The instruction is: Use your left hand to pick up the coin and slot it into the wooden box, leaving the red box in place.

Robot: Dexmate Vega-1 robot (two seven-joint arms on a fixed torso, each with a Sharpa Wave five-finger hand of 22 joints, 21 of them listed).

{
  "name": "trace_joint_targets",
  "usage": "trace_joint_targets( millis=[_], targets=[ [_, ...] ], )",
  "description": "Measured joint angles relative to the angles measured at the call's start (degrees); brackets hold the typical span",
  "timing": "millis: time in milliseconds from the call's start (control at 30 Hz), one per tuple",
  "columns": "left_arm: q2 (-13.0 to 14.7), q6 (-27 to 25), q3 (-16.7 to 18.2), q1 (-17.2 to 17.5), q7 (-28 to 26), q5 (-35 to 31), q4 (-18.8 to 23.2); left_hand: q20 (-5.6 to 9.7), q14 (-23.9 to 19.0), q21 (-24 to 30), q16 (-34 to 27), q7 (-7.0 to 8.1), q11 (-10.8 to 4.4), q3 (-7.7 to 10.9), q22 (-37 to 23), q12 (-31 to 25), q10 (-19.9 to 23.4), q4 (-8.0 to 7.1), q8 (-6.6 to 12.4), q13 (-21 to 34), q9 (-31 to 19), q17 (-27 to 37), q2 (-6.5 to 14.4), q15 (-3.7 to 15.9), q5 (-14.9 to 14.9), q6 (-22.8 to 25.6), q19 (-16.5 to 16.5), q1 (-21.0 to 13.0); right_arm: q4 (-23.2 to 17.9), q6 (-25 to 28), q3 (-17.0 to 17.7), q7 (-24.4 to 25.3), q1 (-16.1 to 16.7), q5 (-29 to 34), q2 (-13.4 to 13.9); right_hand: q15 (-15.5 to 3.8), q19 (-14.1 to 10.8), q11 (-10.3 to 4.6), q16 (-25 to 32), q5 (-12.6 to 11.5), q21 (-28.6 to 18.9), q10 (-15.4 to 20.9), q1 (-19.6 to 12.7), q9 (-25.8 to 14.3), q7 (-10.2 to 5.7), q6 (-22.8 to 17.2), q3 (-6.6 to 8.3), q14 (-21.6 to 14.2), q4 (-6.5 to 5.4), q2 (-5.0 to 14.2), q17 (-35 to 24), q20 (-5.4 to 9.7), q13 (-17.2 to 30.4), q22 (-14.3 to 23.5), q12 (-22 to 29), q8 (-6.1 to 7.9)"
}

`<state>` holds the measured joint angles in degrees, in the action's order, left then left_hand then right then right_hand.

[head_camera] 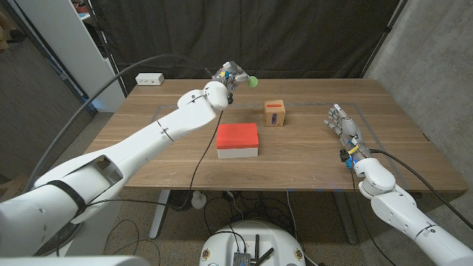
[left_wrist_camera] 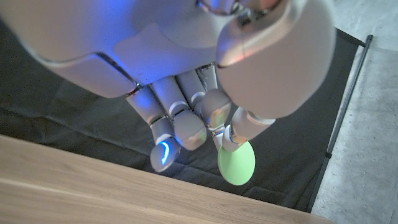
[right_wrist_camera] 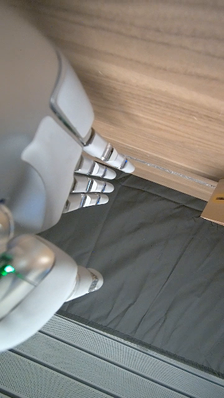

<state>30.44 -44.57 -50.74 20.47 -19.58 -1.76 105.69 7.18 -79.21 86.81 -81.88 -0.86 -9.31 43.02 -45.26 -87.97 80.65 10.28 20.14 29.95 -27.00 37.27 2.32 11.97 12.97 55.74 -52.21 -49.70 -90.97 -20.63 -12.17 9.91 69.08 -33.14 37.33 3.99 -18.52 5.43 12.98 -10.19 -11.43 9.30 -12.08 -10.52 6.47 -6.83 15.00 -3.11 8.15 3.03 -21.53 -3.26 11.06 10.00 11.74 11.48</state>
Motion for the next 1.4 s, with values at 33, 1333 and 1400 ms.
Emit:
trace_joint_targets(
  millis=[33, 1333, 1400],
  targets=[
    [-0.4, -0.2, -0.6, -0.4, 0.4, -1.3, -0.3, 0.0, 0.0, 0.0, 0.0, 0.0, 0.0, 0.0, 0.0, -0.1, 0.0, 0.0, 0.0, 0.0, 0.0, 0.0, 0.0, 0.0, 0.0, 0.0, 0.0, 0.0, 0.0, -0.1, 0.1, 0.0, 0.1, 0.0, 0.0, 0.0, 0.0, 0.0, 0.0, 0.0, 0.0, 0.0, 0.0, 0.0, 0.0, 0.0, 0.0, 0.0, 0.0, 0.0, 0.0, 0.0, 0.0, 0.0, 0.0, 0.0],
    [-12.5, -9.3, -17.3, -11.0, 11.8, -27.6, -12.4, 0.0, 0.0, 0.5, -0.2, -0.07, 0.31, 0.14, -1.3, -0.1, 0.3, 0.15, -0.89, 0.4, -0.5, -0.6, -0.7, 0.0, 0.0, 0.8, 0.0, 0.1, -0.8, -0.8, 1.8, 0.1, 2.5, -1.1, 0.0, 0.0, -0.3, -0.31, 0.0, 0.0, 0.0, 0.3, 0.0, 0.0, 0.0, 0.0, 0.0, 0.0, 0.0, 0.0, 0.0, -0.32, 0.0, 0.0, 0.0, -0.29],
    [-13.2, -9.6, -17.9, -11.2, 12.1, -28.4, -13.2, 0.0, 0.0, 0.5, -0.2, -0.07, 0.29, 0.14, -1.3, -0.1, 0.3, 0.15, -0.89, 0.5, -0.5, -0.6, -0.7, 0.0, 0.0, 0.8, 0.0, 0.1, -0.8, -0.9, 1.9, 0.1, 2.5, -1.2, 0.0, 0.0, -0.3, -0.31, 0.0, 0.0, 0.0, 0.3, 0.0, 0.0, 0.0, 0.0, 0.0, 0.0, 0.0, 0.0, 0.0, -0.32, 0.0, 0.0, 0.0, -0.29]
  ],
)
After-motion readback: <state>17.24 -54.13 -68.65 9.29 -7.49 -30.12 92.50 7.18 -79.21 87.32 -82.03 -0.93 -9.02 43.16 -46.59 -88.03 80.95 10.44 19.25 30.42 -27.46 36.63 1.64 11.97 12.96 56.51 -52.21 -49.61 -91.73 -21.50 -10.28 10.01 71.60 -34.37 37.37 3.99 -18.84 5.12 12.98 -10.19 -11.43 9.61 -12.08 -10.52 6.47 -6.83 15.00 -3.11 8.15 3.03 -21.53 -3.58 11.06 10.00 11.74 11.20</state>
